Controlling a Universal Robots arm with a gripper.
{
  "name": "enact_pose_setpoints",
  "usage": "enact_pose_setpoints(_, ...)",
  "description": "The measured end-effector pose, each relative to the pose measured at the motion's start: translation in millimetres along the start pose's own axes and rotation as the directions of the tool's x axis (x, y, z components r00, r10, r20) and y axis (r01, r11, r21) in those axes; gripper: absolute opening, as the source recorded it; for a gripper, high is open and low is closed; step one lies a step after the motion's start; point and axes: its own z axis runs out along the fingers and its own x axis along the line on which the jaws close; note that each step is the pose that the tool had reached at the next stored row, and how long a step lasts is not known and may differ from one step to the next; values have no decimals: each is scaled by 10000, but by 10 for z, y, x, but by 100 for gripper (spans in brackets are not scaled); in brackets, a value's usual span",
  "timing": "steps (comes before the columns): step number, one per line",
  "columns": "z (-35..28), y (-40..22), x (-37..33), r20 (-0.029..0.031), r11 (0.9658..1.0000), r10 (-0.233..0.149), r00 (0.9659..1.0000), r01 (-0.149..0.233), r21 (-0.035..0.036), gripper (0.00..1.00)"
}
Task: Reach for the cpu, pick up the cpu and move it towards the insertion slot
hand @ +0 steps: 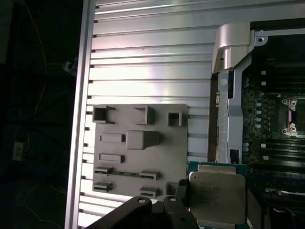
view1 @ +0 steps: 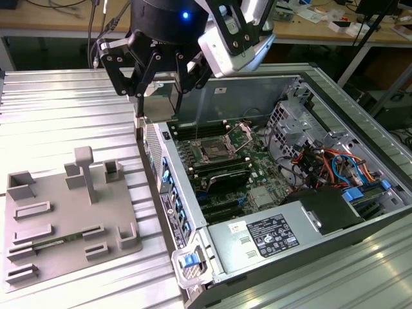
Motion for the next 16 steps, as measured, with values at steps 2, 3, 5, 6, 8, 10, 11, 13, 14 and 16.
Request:
enact_pose_setpoints(2, 0, -1, -12, 0, 10000, 1, 10000, -1, 0, 55)
enact_pose_setpoints(3, 0, -1, -18, 1, 10000, 1, 10000, -1, 0, 55)
enact_pose_setpoints(5, -1, -1, -28, 0, 10000, 1, 10000, -1, 0, 55)
enact_pose_setpoints(6, 0, -1, -34, 0, 10000, 1, 10000, -1, 0, 55)
enact_pose_setpoints(8, -1, -2, -45, 0, 10000, 1, 10000, -1, 0, 55)
enact_pose_setpoints(10, -1, -3, -63, 0, 10000, 1, 10000, -1, 0, 55)
enact_pose_setpoints(11, -1, -3, -70, 0, 10000, 0, 10000, 0, 0, 55)
enact_pose_setpoints(13, -1, -4, -89, 0, 10000, 0, 10000, 0, 0, 55)
enact_pose_setpoints(14, -1, -5, -99, 0, 10000, 0, 10000, 0, 1, 55)
enact_pose_setpoints(16, -1, -5, -108, -1, 10000, 0, 10000, 0, 0, 55)
